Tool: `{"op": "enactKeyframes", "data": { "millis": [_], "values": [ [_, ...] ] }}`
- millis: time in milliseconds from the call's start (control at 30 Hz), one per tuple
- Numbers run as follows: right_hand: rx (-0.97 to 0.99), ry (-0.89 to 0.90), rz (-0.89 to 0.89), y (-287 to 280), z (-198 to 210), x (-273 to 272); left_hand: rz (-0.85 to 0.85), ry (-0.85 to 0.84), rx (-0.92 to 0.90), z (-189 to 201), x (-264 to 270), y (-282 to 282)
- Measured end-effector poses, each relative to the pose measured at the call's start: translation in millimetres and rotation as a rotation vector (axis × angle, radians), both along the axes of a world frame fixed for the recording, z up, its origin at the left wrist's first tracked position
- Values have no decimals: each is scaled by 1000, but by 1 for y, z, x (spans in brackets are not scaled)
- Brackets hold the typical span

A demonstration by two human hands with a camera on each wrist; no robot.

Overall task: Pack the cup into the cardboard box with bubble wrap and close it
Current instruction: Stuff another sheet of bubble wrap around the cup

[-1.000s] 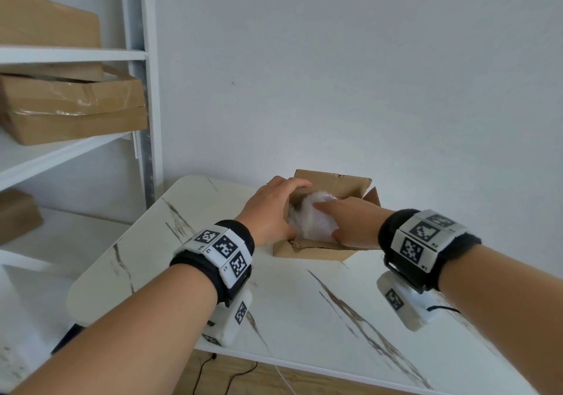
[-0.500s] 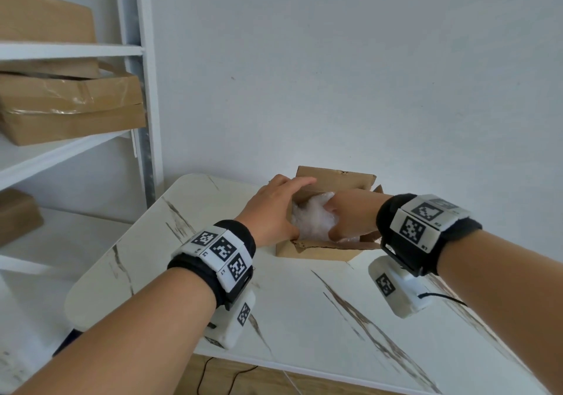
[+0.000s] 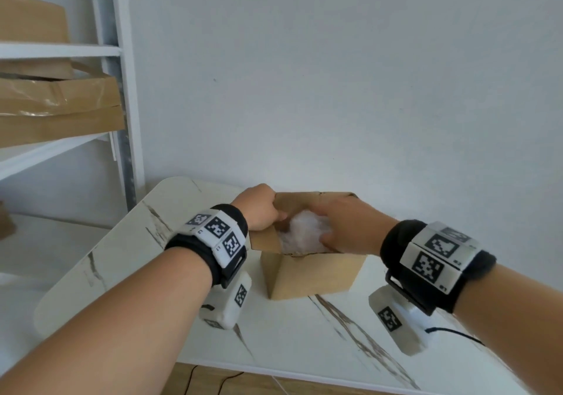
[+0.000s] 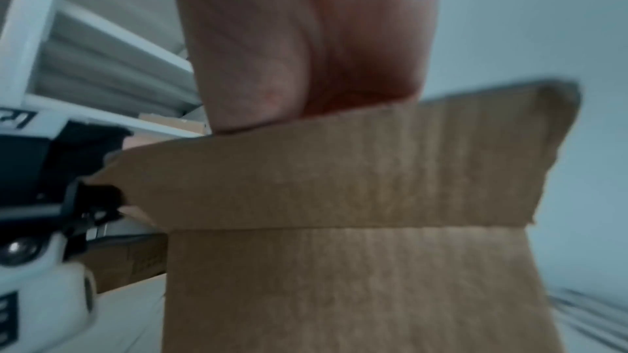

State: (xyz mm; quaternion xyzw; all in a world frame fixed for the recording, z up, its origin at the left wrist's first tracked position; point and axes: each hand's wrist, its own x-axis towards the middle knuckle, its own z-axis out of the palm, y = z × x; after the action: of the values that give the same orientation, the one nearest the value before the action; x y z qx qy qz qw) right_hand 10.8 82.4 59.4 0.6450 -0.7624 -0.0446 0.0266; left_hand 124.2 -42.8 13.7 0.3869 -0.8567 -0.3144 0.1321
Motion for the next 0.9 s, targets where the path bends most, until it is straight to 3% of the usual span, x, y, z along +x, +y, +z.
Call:
{"op": "enactKeyframes", "data": {
  "millis": [133, 300, 400, 533, 733, 800, 900],
  "values": [
    [-130, 144, -4, 2, -3, -1, 52, 64, -106, -4, -7, 5],
    [79, 35, 8, 9, -7, -4, 44, 73, -262, 1, -9, 9],
    [105, 14, 13, 5, -17, -5, -2, 112, -347, 5, -7, 9],
    [121, -150, -70, 6, -22, -7, -29, 131, -402, 3, -6, 10],
    [192, -183, -124, 2, -17, -10, -34, 119, -480, 1, -5, 16],
    [164, -235, -147, 2, -16, -10, -22, 129, -462, -1, -6, 15],
    [16, -102, -130, 5, -14, -7, 2, 133, -431, 0, -6, 14]
  ]
}}
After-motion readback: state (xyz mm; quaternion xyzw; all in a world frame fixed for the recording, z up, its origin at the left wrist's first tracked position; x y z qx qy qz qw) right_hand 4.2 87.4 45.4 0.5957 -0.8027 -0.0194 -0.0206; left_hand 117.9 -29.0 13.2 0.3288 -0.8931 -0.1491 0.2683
